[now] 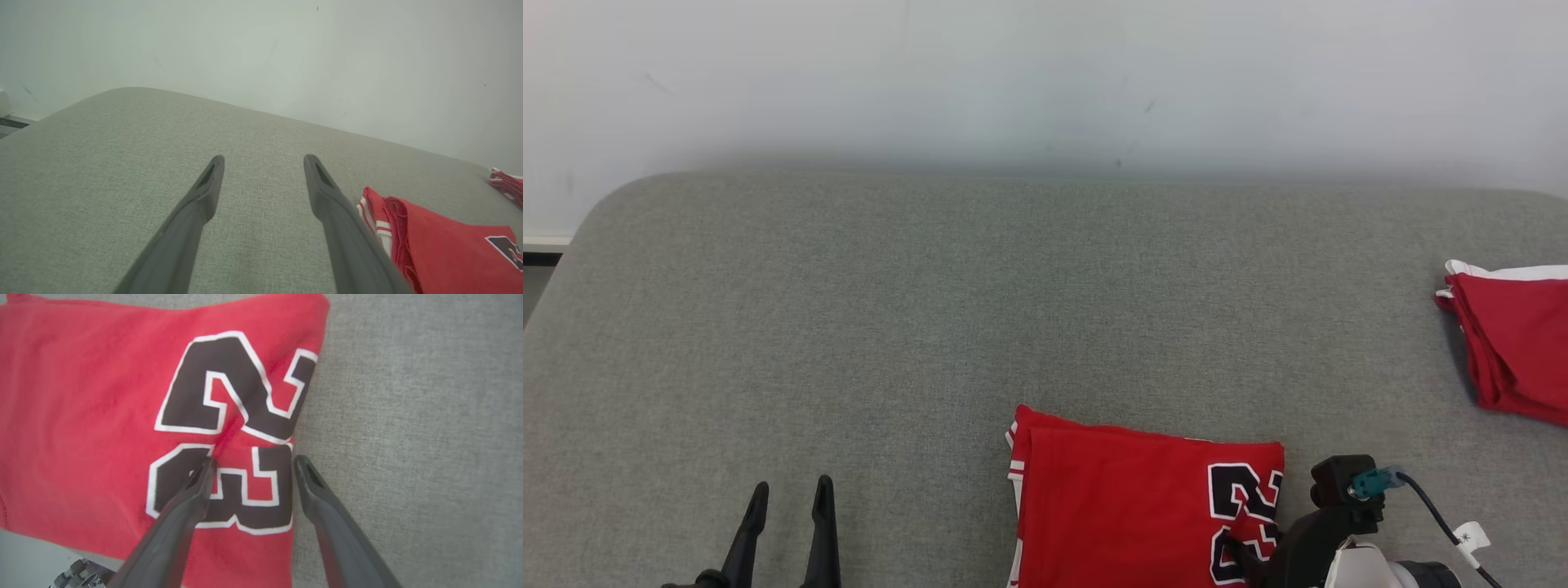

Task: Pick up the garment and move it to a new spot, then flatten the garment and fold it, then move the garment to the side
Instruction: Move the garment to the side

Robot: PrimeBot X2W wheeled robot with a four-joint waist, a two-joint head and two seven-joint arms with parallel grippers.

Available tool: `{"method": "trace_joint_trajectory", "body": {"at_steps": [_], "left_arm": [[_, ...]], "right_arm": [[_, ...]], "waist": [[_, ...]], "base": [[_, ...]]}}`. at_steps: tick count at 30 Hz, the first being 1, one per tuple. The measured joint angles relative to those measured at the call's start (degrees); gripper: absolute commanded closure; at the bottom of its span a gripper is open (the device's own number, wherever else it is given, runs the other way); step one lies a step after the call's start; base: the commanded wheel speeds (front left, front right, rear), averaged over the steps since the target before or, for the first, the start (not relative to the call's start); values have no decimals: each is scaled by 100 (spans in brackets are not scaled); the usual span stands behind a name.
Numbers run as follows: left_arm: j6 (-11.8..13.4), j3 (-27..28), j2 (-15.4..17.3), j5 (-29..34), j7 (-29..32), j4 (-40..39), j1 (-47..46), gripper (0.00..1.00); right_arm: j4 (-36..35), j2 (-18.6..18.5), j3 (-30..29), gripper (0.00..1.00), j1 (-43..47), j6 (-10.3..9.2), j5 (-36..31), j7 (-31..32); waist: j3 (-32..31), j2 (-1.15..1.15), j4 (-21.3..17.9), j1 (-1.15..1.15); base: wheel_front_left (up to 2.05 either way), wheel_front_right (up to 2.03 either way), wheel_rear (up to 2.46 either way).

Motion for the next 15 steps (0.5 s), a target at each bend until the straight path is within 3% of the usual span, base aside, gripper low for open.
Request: {"method": "trace_joint_trajectory", "body": {"at_steps": [10,11,13,14,15], "left_arm": [[0,-69,30,-60,0,56,-19,0],[0,-68,34,-65,-1,57,-18,0],[0,-64,36,-67,-1,64,-16,0],[0,-63,40,-68,0,66,-15,0],[0,-62,44,-75,0,66,-12,0]], "right_arm": [[336,-15,171,0,-144,0,-282,-3],[350,-14,169,24,-145,0,-296,-3],[381,-14,151,85,-146,0,-334,4],[380,-10,145,100,-150,0,-369,2],[378,-4,136,100,-154,0,-427,-1]], "waist": [[44,-1,156,0],[40,-1,160,0],[29,0,162,0],[24,0,160,0],[20,0,155,0]], "base": [[0,0,0],[0,0,0],[0,0,0],[0,0,0],[0,0,0]]}}
